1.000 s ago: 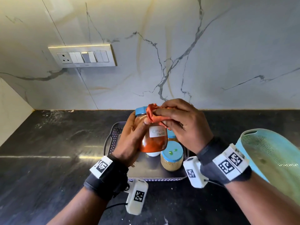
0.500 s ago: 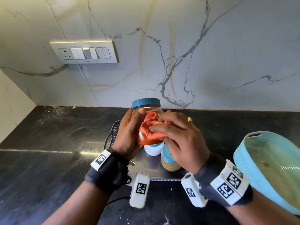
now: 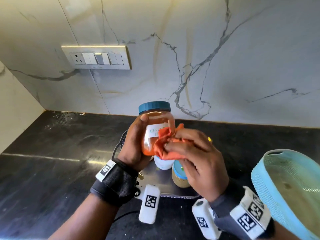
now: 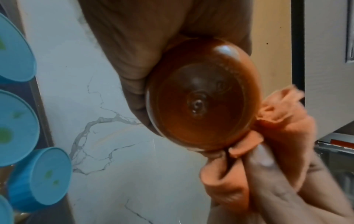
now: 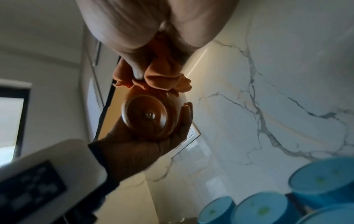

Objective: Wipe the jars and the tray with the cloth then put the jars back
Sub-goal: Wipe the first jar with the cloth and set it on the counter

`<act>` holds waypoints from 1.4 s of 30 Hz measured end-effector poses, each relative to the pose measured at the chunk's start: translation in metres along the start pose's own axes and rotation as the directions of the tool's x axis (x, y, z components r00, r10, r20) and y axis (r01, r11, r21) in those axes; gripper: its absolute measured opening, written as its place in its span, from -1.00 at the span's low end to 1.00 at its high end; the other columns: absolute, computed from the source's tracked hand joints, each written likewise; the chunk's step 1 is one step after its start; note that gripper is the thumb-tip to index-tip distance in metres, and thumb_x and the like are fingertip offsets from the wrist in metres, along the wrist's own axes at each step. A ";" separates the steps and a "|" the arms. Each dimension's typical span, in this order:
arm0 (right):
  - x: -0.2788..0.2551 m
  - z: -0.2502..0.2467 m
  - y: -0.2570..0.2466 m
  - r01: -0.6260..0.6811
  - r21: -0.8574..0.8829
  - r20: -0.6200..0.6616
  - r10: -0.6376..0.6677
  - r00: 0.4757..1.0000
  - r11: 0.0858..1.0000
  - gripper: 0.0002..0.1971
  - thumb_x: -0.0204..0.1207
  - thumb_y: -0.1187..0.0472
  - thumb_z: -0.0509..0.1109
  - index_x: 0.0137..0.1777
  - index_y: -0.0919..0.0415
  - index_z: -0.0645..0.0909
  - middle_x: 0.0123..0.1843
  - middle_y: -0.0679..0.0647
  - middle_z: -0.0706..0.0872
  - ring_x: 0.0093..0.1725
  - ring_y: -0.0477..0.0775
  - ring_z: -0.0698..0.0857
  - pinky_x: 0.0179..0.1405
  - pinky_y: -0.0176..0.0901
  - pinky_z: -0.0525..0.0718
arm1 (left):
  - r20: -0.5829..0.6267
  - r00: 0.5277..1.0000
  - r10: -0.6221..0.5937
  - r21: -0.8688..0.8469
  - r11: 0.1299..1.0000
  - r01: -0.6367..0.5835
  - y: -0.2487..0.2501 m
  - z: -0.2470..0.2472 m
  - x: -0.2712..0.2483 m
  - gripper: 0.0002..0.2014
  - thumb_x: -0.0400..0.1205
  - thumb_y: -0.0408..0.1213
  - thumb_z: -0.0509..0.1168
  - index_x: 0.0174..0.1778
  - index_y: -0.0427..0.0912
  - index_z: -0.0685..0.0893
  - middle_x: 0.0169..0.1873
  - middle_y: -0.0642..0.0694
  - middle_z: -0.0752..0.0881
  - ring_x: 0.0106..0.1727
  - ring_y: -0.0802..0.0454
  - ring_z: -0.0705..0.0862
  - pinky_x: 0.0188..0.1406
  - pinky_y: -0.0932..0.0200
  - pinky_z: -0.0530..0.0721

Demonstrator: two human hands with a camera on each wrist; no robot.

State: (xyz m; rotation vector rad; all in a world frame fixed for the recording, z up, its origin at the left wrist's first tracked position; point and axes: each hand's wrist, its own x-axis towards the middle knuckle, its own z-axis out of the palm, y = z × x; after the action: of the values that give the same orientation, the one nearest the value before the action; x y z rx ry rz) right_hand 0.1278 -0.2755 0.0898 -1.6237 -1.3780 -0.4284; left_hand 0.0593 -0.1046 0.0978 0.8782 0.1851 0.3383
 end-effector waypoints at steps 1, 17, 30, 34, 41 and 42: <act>-0.002 -0.002 0.001 0.051 -0.010 0.028 -0.051 0.998 0.999 -0.73 0.71 0.32 0.28 0.12 0.22 0.84 0.17 0.20 0.74 0.16 0.12 0.72 0.23 -0.05 0.68 | 0.013 1.000 -0.014 -0.001 1.000 0.014 -0.001 -0.001 -0.001 -0.20 0.40 0.19 0.56 0.38 -0.35 0.66 0.18 -0.43 0.73 0.23 -0.31 0.74 0.19 -0.18 0.77; 0.012 -0.013 0.012 -0.002 0.032 0.018 0.002 1.000 0.999 -0.68 0.42 0.58 0.52 0.09 0.25 0.85 0.12 0.22 0.71 0.13 0.07 0.72 0.19 -0.09 0.71 | 0.021 1.000 -0.005 0.092 0.996 0.003 0.011 0.005 -0.001 -0.41 0.74 0.07 0.19 0.46 -0.39 0.62 0.27 -0.45 0.72 0.27 -0.32 0.71 0.29 -0.15 0.73; 0.035 -0.016 0.025 -0.141 0.086 -0.057 0.146 0.988 0.986 -0.81 0.53 0.39 0.49 0.11 0.24 0.81 0.05 0.11 0.75 0.09 0.01 0.75 0.11 -0.02 0.74 | -0.032 0.990 0.135 0.290 0.949 -0.120 -0.002 0.010 -0.014 -0.46 0.68 -0.24 0.33 0.59 -0.31 0.44 0.35 -0.30 0.74 0.31 -0.23 0.76 0.22 -0.09 0.76; 0.005 -0.011 0.000 -0.004 -0.025 0.018 0.004 1.000 1.000 -0.74 0.55 0.42 0.42 0.12 0.15 0.84 0.11 0.09 0.72 0.07 0.05 0.72 0.09 0.01 0.73 | -0.016 0.991 0.132 0.216 0.968 -0.126 0.000 0.014 -0.013 -0.49 0.71 -0.21 0.27 0.49 -0.49 0.46 0.25 -0.40 0.73 0.18 -0.20 0.77 0.06 -0.02 0.79; 0.024 -0.027 0.023 -0.119 0.050 -0.068 0.122 0.990 0.992 -0.77 0.53 0.38 0.48 0.12 0.18 0.83 0.06 0.13 0.72 0.09 -0.07 0.72 0.11 -0.16 0.73 | -0.023 0.996 0.090 0.226 0.970 -0.083 -0.012 0.021 -0.017 -0.52 0.71 -0.24 0.26 0.50 -0.42 0.44 0.14 -0.22 0.81 0.10 -0.05 0.82 -0.05 0.09 0.79; 0.025 -0.026 0.024 -0.133 0.059 -0.075 0.137 0.988 0.989 -0.78 0.52 0.40 0.48 0.11 0.19 0.83 0.04 0.12 0.72 0.08 -0.05 0.73 0.08 -0.11 0.73 | -0.030 0.995 0.100 0.212 0.973 -0.092 -0.012 0.021 -0.017 -0.50 0.70 -0.23 0.26 0.51 -0.41 0.44 0.17 -0.25 0.80 0.12 -0.07 0.81 -0.03 0.07 0.79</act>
State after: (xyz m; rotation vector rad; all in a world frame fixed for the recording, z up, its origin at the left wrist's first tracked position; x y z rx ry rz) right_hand 0.1649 -0.2811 0.1116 -1.6273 -1.2033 -0.3676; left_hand 0.0528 -0.1331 0.1023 1.0929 0.2193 0.4325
